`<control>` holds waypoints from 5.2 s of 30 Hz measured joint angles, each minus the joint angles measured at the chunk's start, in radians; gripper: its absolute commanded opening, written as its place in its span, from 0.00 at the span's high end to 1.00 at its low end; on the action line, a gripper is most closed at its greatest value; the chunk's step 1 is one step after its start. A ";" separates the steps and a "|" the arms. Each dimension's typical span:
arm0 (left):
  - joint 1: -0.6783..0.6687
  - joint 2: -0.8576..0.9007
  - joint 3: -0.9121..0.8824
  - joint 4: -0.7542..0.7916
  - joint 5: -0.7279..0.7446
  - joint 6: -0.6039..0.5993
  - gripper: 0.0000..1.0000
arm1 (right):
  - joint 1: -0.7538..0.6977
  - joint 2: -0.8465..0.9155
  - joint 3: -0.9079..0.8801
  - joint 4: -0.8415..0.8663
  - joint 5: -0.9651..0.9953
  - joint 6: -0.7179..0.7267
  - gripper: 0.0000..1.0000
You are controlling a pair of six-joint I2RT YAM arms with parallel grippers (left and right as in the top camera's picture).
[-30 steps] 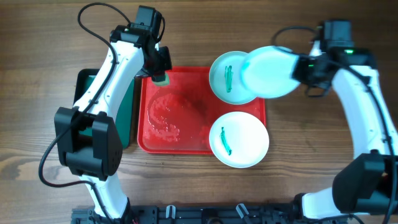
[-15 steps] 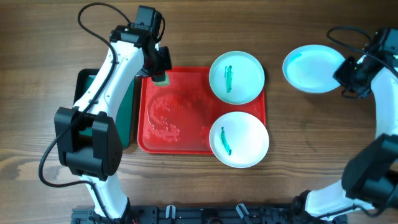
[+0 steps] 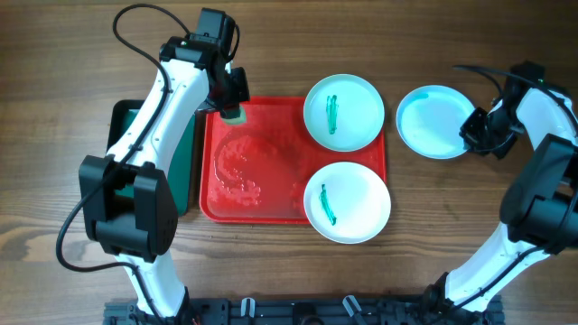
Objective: Clean dirty plates on tray and stack at the side
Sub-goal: 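Lower the plate onto the table and open the right gripper, then move the right gripper to the lower-right plate and grip its rim, then drag the plate leftward on the red tray with the right gripper, then scrub the second plate with the sponge in the left gripper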
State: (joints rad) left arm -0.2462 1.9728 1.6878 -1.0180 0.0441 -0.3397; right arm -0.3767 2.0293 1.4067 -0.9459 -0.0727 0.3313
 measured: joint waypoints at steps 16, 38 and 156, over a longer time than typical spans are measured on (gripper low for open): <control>0.000 0.000 0.000 0.000 0.000 0.000 0.96 | 0.040 -0.344 0.065 -0.320 -0.197 -0.225 0.56; 0.000 0.000 0.000 0.000 0.000 0.000 0.96 | 0.414 -0.344 -0.423 -0.004 -0.261 -0.258 0.73; -0.190 -0.049 -0.478 0.117 -0.190 -0.019 0.96 | 0.963 -0.137 -0.357 0.602 -0.253 0.336 0.96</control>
State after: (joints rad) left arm -0.4362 1.9240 1.2098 -0.9012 -0.1463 -0.3592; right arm 0.5865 1.8919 1.0500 -0.3435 -0.3252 0.6678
